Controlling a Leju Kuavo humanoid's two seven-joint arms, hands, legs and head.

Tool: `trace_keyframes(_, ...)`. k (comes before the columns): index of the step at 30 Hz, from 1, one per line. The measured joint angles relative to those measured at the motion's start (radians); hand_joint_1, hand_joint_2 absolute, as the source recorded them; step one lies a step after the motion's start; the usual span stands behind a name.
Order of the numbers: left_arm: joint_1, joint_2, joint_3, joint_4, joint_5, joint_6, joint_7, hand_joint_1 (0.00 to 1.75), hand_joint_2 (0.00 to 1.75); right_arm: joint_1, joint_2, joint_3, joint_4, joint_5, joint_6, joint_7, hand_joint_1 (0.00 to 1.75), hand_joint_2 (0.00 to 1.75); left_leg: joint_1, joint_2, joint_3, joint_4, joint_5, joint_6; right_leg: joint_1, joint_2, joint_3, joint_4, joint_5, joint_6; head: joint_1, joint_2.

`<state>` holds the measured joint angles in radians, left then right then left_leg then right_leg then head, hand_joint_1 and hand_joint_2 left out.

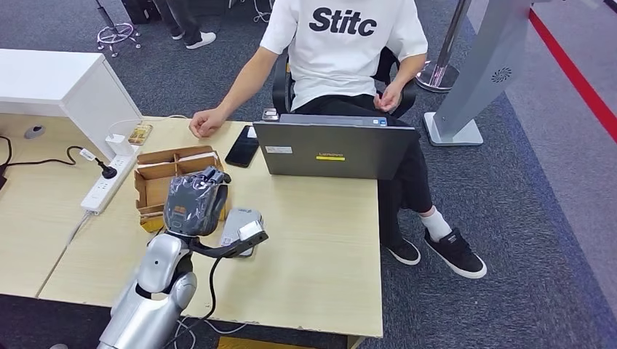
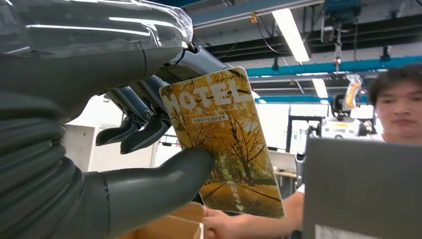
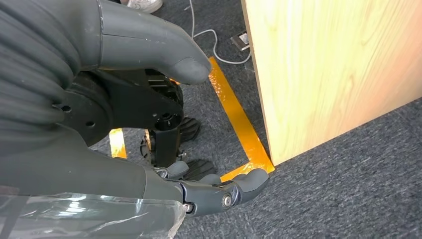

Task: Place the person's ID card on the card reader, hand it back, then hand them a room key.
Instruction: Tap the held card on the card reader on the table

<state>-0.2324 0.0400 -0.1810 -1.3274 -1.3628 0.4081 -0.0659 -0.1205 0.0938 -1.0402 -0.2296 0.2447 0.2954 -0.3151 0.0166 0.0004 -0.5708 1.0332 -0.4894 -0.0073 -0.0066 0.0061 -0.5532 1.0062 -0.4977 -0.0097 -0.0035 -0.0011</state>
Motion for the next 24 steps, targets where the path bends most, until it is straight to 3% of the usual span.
trace_keyframes(9, -0.010, -0.010, -0.052, 0.098, -0.049, -0.047, 0.033, 1.75, 1.75, 0.000, 0.000, 0.006, 0.000, 0.000, -0.006, 0.012, 0.00, 1.75, 0.000, 0.000, 0.000, 0.000, 0.000, 0.000, 0.000, 0.000, 0.000, 0.000, 0.000, 0.000, 0.000, 0.000)
trace_keyframes(24, -0.013, -0.006, -0.056, 0.234, -0.030, -0.107, 0.032, 1.75, 1.75, 0.000, 0.002, 0.021, 0.002, 0.008, -0.013, 0.023, 0.00, 1.75, 0.000, 0.000, 0.000, 0.000, 0.000, 0.000, 0.000, 0.000, 0.000, 0.000, 0.000, 0.000, 0.000, 0.000)
